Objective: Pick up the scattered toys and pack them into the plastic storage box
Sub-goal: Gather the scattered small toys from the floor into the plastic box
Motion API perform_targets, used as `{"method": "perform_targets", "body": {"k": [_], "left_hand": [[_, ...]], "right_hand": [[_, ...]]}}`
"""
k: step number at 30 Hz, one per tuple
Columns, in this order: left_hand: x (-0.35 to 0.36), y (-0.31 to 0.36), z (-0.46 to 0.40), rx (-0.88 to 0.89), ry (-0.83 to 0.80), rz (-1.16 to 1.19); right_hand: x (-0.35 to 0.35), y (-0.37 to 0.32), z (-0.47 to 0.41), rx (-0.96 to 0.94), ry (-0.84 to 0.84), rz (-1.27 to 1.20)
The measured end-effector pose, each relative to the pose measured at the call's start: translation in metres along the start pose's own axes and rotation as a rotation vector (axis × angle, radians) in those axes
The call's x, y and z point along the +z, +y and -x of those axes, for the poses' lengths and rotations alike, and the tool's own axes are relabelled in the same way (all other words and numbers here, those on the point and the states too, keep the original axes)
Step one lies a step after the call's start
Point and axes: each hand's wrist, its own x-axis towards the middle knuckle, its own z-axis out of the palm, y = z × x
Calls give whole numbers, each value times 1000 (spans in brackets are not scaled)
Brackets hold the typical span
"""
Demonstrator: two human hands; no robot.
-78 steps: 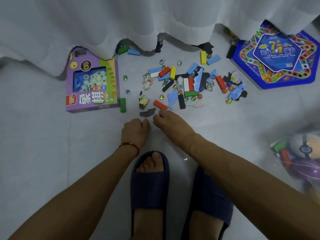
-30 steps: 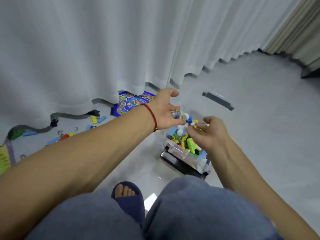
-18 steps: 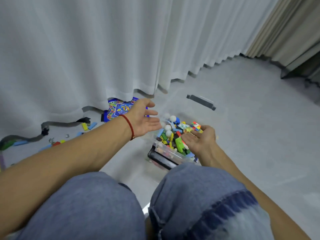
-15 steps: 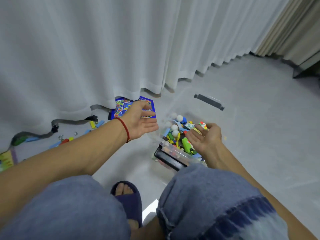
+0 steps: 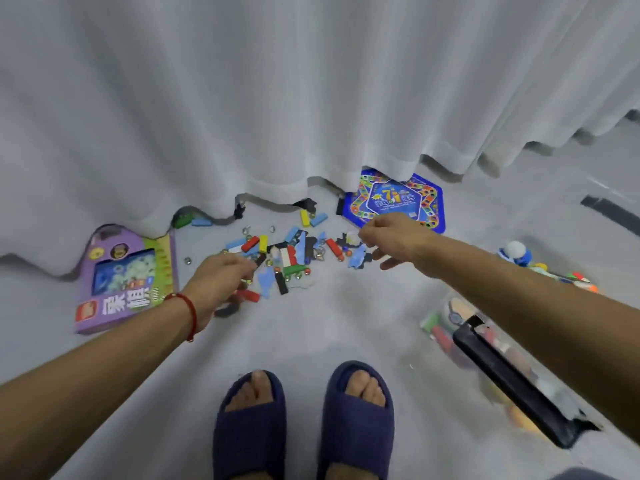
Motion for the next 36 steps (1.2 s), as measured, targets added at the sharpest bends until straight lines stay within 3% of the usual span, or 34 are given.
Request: {"method": "perform_targets", "body": {"k": [4, 9, 12, 18, 21, 28, 32, 36], "left_hand": [[-36, -6, -45, 188, 75, -244], [-73, 11, -116, 447, 136, -709], [-91, 13, -166, 527, 194, -854], [-134, -15, -210, 569, 480, -884], [-143, -46, -215, 530, 633, -860], [-112, -60, -236, 560, 279, -912], [-99, -51, -257, 421, 283, -982], [-86, -56, -258, 420, 315, -1058]], "right_hand": [[34, -29, -75, -129, -101, 319], [62, -76, -155, -389, -279, 831], [80, -97, -205, -480, -259, 902], [121, -114, -271, -751, -104, 835], [157, -115, -294, -839, -194, 831], [227, -94, -326, -911, -180, 819], [243, -71, -323, -1005, -26, 806], [248, -56, -314, -1092, 52, 720]]}}
